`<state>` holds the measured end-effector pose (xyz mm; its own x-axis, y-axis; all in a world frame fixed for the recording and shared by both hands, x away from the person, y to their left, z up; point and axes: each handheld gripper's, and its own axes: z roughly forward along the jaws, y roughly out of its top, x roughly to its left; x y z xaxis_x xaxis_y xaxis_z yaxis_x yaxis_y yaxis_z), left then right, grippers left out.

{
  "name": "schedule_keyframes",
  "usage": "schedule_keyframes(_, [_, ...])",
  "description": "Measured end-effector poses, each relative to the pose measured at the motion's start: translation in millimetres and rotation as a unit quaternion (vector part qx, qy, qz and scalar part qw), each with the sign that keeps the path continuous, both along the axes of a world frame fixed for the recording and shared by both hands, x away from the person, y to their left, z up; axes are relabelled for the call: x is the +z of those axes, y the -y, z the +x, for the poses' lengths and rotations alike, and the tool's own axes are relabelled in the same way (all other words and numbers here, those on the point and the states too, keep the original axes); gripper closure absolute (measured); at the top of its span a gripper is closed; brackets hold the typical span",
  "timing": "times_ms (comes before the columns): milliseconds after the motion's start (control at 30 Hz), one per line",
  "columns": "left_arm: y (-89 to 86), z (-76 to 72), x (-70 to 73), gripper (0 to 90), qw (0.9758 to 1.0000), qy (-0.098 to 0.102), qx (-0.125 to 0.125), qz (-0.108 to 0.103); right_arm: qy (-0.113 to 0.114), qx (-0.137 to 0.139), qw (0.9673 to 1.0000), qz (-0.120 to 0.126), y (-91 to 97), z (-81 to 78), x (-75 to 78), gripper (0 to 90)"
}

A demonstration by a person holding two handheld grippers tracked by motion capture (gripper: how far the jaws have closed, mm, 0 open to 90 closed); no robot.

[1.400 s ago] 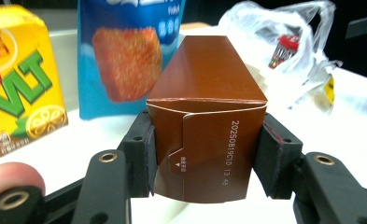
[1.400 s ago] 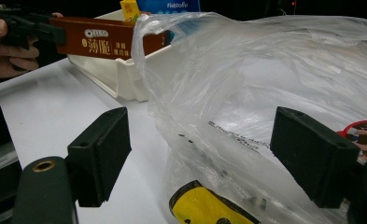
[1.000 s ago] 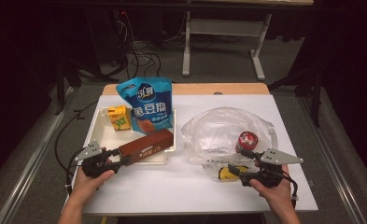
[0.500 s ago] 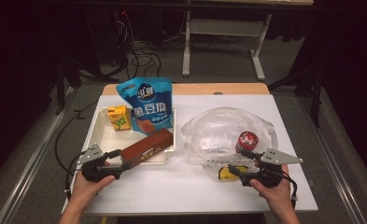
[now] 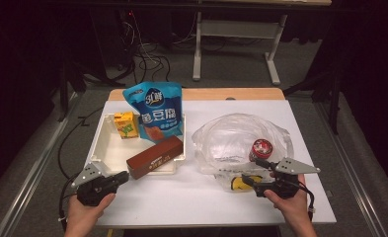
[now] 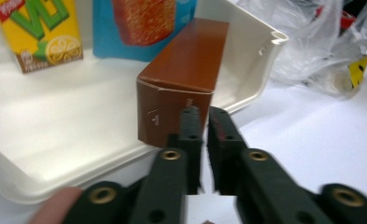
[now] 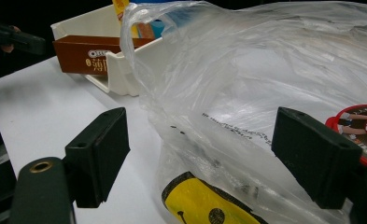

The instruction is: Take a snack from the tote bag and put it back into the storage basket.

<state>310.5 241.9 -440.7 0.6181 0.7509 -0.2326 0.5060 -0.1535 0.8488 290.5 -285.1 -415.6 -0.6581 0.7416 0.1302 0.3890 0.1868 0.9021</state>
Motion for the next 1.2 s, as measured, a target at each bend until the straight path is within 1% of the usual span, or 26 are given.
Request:
schedule_keyframes(33, [0.0, 1.6, -1.4, 89.8, 0.9999, -0.008, 0.01, 0.0, 0.0, 0.0, 1.0, 0.001, -0.1, 0.3, -0.4, 19.9])
schedule_keyframes(67, [0.3, 2.9, -3.1, 90.0, 0.9997, -0.014, 0.017, -0.005, -0.001, 0.0, 1.0, 0.0, -0.3, 0.5, -0.7, 20.0])
schedule_keyframes(100, [1.1, 4.3, -4.6, 90.0, 0.9996, -0.017, 0.019, -0.009, -0.001, 0.0, 1.0, 0.0, -0.5, 0.7, -0.9, 20.0])
schedule_keyframes(133, [3.7, 5.4, -5.7, 90.0, 0.9995, -0.019, 0.025, 0.005, -0.002, -0.001, 1.0, 0.0, -0.8, 0.7, -1.1, 20.0])
schedule_keyframes(167, [6.9, 6.2, -7.0, 90.0, 0.9993, -0.017, 0.029, 0.018, -0.003, -0.001, 1.0, -0.001, -0.9, 0.8, -1.3, 20.0])
schedule_keyframes(200, [9.4, 7.3, -8.1, 90.0, 0.9993, -0.018, 0.027, 0.019, -0.003, -0.001, 1.0, -0.002, -0.9, 1.1, -1.6, 20.1])
schedule_keyframes(233, [12.2, 8.5, -8.8, 90.0, 0.9992, -0.02, 0.03, 0.018, -0.003, -0.001, 1.0, -0.002, -0.8, 1.5, -2.0, 20.1])
schedule_keyframes(333, [17.0, 11.7, -9.4, 90.0, 0.9981, -0.019, 0.053, 0.024, -0.004, -0.003, 1.0, -0.002, -0.8, 1.9, -2.4, 20.3])
schedule_keyframes(400, [18.2, 16.9, -11.0, 90.0, 0.9971, -0.019, 0.071, 0.022, -0.004, -0.004, 1.0, -0.002, -0.3, 1.8, -2.5, 20.3])
schedule_keyframes(467, [18.9, 23.0, -12.5, 90.0, 0.9963, -0.02, 0.081, 0.02, -0.005, -0.008, 1.0, 0.0, 0.1, 2.2, -2.9, 20.3])
schedule_keyframes(533, [17.5, 31.0, -13.5, 90.0, 0.9951, -0.024, 0.093, 0.024, -0.004, -0.01, 0.9999, 0.0, 0.5, 3.0, -3.3, 20.4])
schedule_keyframes(600, [15.9, 40.8, -16.3, 90.0, 0.9926, -0.036, 0.112, 0.03, -0.004, -0.012, 0.9999, -0.001, 0.6, 2.8, -3.1, 20.5])
schedule_keyframes(633, [15.3, 43.5, -17.4, 90.0, 0.9919, -0.041, 0.117, 0.026, -0.004, -0.012, 0.9999, -0.001, 0.8, 2.8, -3.1, 20.6])
schedule_keyframes(667, [14.0, 46.7, -18.1, 90.0, 0.9912, -0.045, 0.124, 0.017, -0.004, -0.012, 0.9999, 0.0, 1.0, 3.0, -3.3, 20.6])
schedule_keyframes(700, [13.8, 50.7, -18.4, 90.0, 0.99, -0.049, 0.132, 0.012, -0.005, -0.013, 0.9999, -0.001, 1.4, 3.4, -3.6, 20.7])
schedule_keyframes(833, [15.7, 59.9, -20.3, 90.0, 0.9861, -0.049, 0.157, 0.02, -0.009, -0.015, 0.9998, -0.001, 0.7, 4.3, -5.2, 20.9])
schedule_keyframes(867, [15.4, 61.4, -21.7, 90.0, 0.9844, -0.051, 0.167, 0.022, -0.006, -0.014, 0.9999, -0.003, 0.6, 4.6, -5.5, 20.9])
schedule_keyframes(900, [15.2, 62.0, -23.2, 90.0, 0.9833, -0.053, 0.173, 0.023, -0.008, -0.015, 0.9999, -0.002, 0.3, 4.2, -5.7, 20.9])
schedule_keyframes(933, [15.2, 61.0, -24.0, 89.8, 0.9827, -0.055, 0.175, 0.025, -0.008, -0.016, 0.9998, -0.002, 0.5, 4.0, -5.7, 21.0])
schedule_keyframes(967, [15.0, 59.3, -24.4, 87.6, 0.9823, -0.055, 0.177, 0.026, -0.008, -0.016, 0.9998, -0.002, 0.9, 4.0, -5.6, 21.0])
schedule_keyframes(1000, [14.7, 55.0, -24.5, 86.2, 0.9817, -0.057, 0.18, 0.023, -0.009, -0.018, 0.9998, 0.0, 1.2, 3.8, -5.5, 21.1])
schedule_keyframes(1067, [15.5, 46.1, -23.7, 86.1, 0.9811, -0.067, 0.181, 0.012, -0.008, -0.021, 0.9998, 0.001, 3.1, 4.3, -5.7, 21.1])
schedule_keyframes(1100, [17.0, 41.2, -22.9, 86.1, 0.9815, -0.069, 0.178, 0.012, -0.008, -0.021, 0.9997, 0.0, 3.9, 4.6, -5.8, 21.1])
schedule_keyframes(1167, [21.9, 33.8, -20.7, 88.0, 0.9833, -0.074, 0.166, 0.013, -0.007, -0.026, 0.9996, 0.002, 5.5, 4.8, -5.7, 21.3])
schedule_keyframes(1200, [24.2, 33.0, -21.1, 88.7, 0.9844, -0.079, 0.157, 0.003, -0.007, -0.029, 0.9996, 0.002, 6.0, 4.7, -5.5, 21.7])
